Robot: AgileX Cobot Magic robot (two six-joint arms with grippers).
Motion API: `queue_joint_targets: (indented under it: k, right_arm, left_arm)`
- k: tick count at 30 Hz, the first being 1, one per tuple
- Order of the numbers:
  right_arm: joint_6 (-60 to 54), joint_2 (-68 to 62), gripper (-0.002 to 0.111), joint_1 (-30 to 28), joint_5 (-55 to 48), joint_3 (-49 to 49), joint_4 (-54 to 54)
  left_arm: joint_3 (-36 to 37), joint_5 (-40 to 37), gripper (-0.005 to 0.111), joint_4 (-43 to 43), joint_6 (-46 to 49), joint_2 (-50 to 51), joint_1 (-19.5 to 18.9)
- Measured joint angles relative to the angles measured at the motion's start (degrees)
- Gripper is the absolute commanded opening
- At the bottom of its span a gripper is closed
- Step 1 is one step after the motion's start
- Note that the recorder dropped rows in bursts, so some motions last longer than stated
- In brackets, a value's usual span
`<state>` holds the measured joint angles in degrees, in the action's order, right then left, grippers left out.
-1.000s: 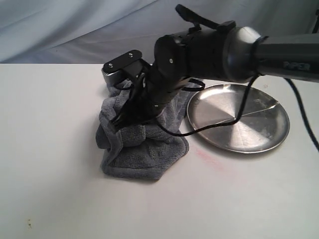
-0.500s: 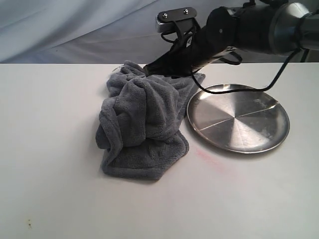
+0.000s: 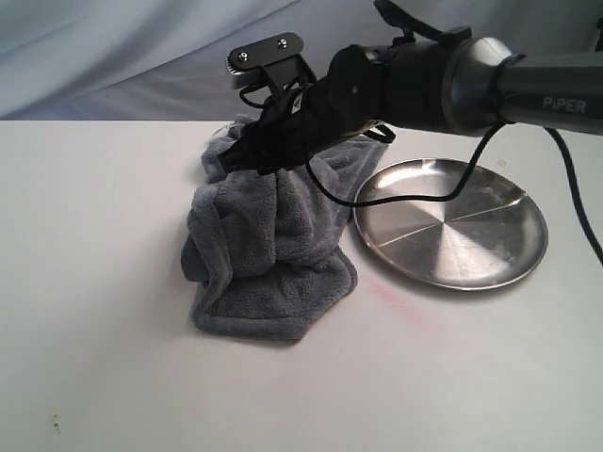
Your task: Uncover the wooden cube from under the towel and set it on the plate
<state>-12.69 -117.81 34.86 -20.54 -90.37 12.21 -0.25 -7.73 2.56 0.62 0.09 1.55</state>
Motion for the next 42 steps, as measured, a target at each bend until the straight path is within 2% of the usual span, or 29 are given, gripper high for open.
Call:
queue_joint_targets:
  k: [1, 3, 15, 21, 28, 34, 42]
  right_arm:
    - [-0.14, -0.04, 0.069, -0.01, 0.88, 0.00, -0.15]
    - [-0.25, -0.27, 0.073, -0.01, 2.46, 0.00, -0.15]
    - [-0.25, -5.63, 0.066, -0.01, 4.40, -0.04, -2.48]
    - [-0.25, -6.99, 0.044, -0.01, 3.68, -0.04, -3.52]
    - [-0.25, -6.98, 0.000, -0.01, 2.89, -0.04, -3.90]
    - [-0.06, -2.90, 0.000, -0.01, -0.82, -0.04, -3.90]
    - [-0.46, 11.85, 0.000, -0.01, -4.74, -0.04, -3.90]
  left_arm:
    - [0.00, 0.00, 0.001, 0.00, 0.00, 0.00, 0.00]
    - [0.00, 0.00, 0.001, 0.00, 0.00, 0.00, 0.00]
    - [0.00, 0.00, 0.001, 0.00, 0.00, 0.00, 0.00]
    - [0.00, 0.00, 0.001, 0.00, 0.00, 0.00, 0.00]
    - [0.00, 0.00, 0.001, 0.00, 0.00, 0.00, 0.00]
    - [0.00, 0.00, 0.001, 0.00, 0.00, 0.00, 0.00]
    - [0.00, 0.00, 0.001, 0.00, 0.00, 0.00, 0.00]
